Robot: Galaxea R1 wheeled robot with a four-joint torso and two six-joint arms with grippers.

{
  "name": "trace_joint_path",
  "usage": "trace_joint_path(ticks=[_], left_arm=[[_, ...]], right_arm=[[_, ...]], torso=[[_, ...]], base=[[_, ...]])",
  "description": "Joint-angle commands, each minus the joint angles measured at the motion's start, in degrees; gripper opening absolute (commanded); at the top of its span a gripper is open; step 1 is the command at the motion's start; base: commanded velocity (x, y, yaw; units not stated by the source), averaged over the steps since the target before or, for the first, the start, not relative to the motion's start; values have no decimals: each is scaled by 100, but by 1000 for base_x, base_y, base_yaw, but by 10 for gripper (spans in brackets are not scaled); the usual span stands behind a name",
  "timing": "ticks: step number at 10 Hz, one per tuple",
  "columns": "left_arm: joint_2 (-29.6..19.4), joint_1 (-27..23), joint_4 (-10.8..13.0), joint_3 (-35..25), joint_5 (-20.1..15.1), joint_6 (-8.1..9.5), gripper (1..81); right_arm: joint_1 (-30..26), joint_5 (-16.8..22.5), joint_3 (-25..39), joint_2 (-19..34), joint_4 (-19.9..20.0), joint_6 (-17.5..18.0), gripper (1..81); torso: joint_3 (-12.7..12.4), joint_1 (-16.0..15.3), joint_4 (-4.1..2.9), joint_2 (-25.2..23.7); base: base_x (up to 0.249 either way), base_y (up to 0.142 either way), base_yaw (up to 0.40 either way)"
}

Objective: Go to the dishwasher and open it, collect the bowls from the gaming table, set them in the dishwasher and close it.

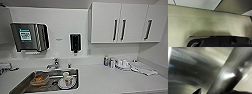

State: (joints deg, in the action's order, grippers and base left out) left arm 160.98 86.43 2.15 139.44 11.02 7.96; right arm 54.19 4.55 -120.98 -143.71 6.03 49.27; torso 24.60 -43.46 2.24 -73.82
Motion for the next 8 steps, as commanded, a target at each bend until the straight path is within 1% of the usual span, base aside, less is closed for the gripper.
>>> trace_joint_path(ticks=[1,4,6,7,8], left_arm=[[-65,-385,5,-30,-162,13,811],[-39,-385,5,-30,-144,13,811],[-48,-385,5,-30,-144,13,811],[-39,-377,14,-30,-144,13,811],[-39,-385,40,-30,-144,13,811]], right_arm=[[229,1567,14,499,-208,-287,811],[299,1540,356,833,-217,-330,811],[466,1436,436,825,-217,-838,811],[571,1373,427,798,-226,-1034,811],[642,1373,418,737,-226,-1295,811]], torso=[[0,0,0,0],[-2,0,0,-2],[-2,0,0,-2],[-2,0,0,-2],[-2,2,0,-2]], base=[[0,0,0],[0,0,0],[0,0,0],[0,0,0],[0,0,0]])
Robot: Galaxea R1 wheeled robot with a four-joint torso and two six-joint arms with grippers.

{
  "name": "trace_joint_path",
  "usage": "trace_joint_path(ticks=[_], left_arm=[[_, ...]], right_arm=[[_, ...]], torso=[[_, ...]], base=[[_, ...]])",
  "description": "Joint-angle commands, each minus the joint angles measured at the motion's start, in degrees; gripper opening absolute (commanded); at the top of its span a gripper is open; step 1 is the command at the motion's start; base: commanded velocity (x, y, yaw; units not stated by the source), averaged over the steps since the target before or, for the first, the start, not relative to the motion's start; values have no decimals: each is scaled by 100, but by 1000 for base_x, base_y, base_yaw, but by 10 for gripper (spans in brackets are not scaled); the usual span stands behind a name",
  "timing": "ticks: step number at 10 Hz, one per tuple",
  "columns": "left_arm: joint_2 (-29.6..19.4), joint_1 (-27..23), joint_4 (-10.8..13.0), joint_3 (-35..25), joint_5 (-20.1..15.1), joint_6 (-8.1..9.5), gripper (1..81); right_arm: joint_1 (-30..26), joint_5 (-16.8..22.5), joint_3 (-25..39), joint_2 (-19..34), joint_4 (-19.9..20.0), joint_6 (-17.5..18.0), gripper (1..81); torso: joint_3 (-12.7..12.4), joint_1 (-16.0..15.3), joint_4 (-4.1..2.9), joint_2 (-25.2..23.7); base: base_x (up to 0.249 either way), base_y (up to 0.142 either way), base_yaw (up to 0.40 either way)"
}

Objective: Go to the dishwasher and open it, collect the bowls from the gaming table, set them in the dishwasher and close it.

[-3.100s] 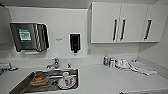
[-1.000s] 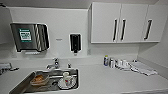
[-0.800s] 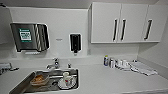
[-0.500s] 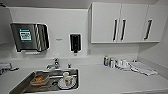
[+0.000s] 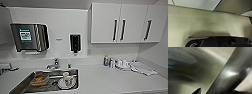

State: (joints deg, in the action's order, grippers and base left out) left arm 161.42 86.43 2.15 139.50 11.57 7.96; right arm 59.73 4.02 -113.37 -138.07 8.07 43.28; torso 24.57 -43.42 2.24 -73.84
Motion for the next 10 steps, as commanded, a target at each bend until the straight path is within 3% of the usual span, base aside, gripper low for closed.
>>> trace_joint_path(ticks=[1,5,10], left_arm=[[-74,-385,49,-36,-199,13,811],[-48,-385,58,-36,-76,4,811],[-30,-385,58,-36,-23,4,811]], right_arm=[[175,1417,-377,84,-429,-917,811],[395,1426,-588,-268,-438,-1515,811],[580,1417,-773,-355,-438,-1865,811]], torso=[[0,0,0,0],[-4,15,0,-2],[-13,31,0,-6]], base=[[0,0,0],[0,0,0],[0,0,0]])
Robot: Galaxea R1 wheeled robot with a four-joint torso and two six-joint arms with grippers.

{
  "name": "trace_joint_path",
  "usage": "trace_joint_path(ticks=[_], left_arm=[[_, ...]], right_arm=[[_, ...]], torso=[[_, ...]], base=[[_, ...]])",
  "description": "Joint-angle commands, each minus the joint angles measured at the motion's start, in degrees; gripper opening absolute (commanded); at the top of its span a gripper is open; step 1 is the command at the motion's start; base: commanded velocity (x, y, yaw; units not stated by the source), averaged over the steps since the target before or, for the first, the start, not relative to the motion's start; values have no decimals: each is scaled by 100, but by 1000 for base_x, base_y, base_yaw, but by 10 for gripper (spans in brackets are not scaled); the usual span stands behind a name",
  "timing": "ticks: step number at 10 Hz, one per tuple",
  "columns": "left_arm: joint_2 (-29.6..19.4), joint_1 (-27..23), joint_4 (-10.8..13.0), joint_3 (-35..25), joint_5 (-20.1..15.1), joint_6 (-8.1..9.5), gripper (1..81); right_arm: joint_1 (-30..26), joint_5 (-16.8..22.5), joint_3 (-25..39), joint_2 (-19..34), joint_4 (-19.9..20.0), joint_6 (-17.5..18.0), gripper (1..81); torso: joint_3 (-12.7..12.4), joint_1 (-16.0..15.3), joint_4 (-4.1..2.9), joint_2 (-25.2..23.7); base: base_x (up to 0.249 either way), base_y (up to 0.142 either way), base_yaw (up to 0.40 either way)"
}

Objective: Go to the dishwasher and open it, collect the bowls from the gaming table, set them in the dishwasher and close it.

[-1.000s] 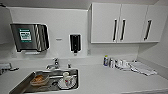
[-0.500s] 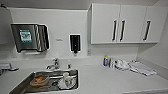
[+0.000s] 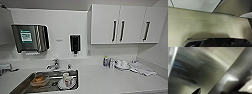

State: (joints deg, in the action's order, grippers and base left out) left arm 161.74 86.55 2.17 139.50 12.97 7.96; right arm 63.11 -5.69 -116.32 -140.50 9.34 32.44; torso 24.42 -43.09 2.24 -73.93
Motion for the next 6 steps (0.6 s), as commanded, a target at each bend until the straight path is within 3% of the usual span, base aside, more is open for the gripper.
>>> trace_joint_path(ticks=[1,6], left_arm=[[-63,-397,55,-36,-163,4,811],[-54,-397,55,-36,-163,4,811]], right_arm=[[259,2397,-443,-122,-565,-888,811],[295,2415,-416,-122,-565,-906,811]], torso=[[0,0,0,0],[0,2,0,-2]], base=[[0,0,0],[-55,0,0]])
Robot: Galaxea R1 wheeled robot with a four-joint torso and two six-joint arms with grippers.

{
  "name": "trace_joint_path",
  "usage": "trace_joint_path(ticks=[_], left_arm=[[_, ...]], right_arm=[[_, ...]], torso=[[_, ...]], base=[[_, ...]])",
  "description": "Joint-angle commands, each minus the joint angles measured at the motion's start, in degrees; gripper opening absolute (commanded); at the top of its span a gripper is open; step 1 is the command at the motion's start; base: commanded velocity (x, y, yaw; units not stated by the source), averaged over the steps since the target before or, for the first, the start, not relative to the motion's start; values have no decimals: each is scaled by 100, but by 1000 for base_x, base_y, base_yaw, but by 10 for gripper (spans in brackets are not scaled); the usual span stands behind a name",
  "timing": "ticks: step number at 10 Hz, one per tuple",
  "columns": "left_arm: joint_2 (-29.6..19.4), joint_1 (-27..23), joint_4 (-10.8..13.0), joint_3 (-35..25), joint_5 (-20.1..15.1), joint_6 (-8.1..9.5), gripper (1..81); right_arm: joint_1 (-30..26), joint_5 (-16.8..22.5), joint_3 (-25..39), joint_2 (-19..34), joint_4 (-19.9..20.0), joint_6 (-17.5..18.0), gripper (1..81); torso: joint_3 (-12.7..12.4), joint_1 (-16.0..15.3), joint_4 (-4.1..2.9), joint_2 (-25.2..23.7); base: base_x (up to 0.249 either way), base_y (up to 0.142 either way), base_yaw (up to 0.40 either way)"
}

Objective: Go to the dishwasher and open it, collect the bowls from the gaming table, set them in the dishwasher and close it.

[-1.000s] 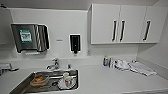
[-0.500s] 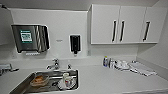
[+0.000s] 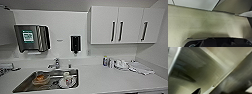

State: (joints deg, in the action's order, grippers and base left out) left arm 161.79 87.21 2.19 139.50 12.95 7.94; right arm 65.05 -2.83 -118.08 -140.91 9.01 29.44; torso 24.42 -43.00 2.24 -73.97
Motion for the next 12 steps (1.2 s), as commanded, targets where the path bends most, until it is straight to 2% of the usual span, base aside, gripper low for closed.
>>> trace_joint_path(ticks=[1,9,12], left_arm=[[-59,-463,44,-36,-161,6,811],[-24,-463,53,-36,-161,6,811],[-24,-455,53,-36,-170,6,811]], right_arm=[[93,2129,-241,-80,-532,-606,811],[242,2120,-382,-177,-549,-615,811],[312,2120,-540,-256,-541,-835,811]], torso=[[0,0,0,0],[13,-24,0,5],[15,-29,0,5]], base=[[-69,0,0],[-77,0,0],[-102,0,0]])
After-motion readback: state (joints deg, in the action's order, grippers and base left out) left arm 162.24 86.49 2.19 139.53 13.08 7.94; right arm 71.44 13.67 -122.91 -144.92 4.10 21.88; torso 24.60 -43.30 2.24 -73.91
